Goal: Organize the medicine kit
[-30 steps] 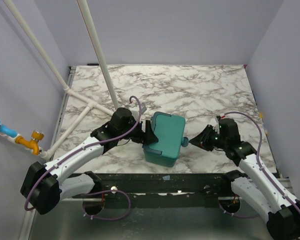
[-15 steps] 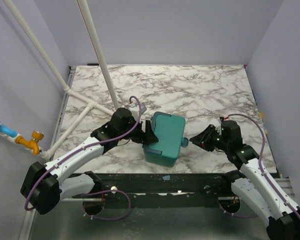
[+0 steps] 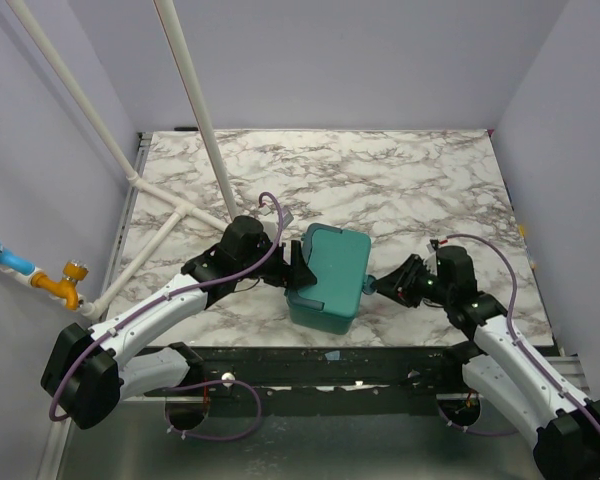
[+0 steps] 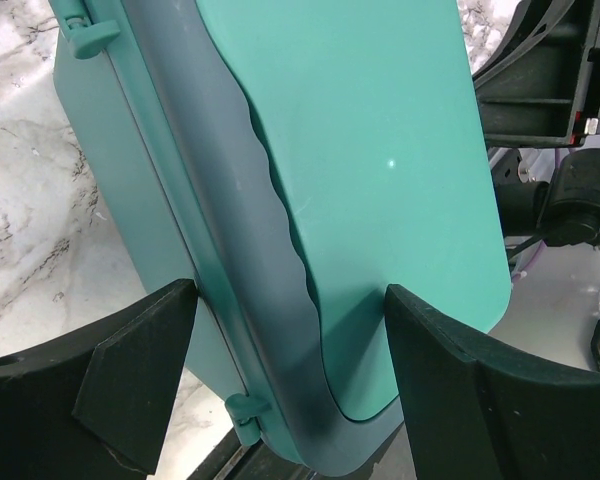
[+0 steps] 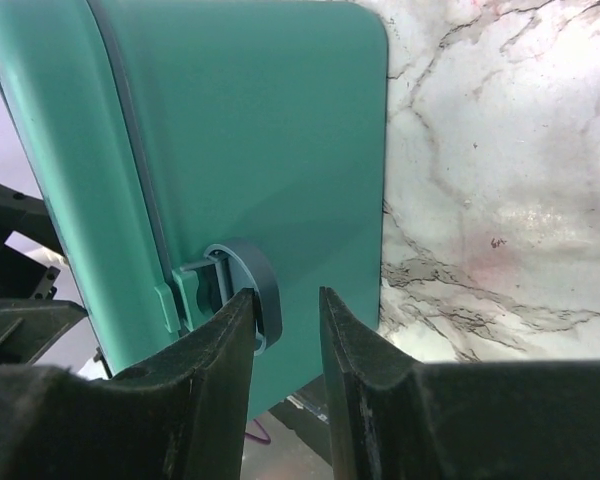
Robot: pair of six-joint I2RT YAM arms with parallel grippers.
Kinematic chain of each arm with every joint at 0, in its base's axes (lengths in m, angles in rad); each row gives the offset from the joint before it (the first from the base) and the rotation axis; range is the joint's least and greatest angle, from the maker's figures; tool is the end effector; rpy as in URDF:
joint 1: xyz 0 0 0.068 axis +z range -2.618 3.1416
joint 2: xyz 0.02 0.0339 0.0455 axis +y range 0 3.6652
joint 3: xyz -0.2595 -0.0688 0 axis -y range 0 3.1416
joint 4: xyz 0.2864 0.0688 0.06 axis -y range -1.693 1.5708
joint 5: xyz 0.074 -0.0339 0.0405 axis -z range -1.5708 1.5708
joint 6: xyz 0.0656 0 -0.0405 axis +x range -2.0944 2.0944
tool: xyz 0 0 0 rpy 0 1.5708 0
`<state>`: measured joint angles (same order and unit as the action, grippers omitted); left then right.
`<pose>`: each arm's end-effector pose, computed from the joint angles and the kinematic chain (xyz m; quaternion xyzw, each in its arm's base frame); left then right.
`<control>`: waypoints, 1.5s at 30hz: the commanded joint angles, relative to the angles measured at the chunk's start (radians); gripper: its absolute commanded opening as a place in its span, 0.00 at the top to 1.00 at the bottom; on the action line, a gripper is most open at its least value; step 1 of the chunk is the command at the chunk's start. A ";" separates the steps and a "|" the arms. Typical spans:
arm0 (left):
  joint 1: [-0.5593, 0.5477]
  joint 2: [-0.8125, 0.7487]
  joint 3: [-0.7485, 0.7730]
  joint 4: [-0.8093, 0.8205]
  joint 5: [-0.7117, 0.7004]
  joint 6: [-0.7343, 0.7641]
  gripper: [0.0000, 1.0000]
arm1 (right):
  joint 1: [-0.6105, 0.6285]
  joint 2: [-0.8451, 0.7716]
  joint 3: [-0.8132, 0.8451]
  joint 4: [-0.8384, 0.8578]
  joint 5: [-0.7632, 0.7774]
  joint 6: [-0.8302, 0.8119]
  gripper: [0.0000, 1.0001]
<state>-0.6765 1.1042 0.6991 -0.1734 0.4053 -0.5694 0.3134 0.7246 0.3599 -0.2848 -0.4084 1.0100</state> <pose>0.2197 -0.2096 0.2141 0.1418 0.8551 -0.4158 0.2754 0.2027 0.0931 0.1582 0.2146 0.8553 0.4108 0.2318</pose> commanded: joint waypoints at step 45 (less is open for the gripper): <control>-0.015 0.054 0.060 -0.069 0.006 0.055 0.23 | 0.006 0.117 0.353 -0.319 0.136 -0.322 0.99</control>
<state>-0.6788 1.1500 0.7128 -0.1322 0.4461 -0.5682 0.3153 0.8459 0.6464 -0.5682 -0.3073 0.7475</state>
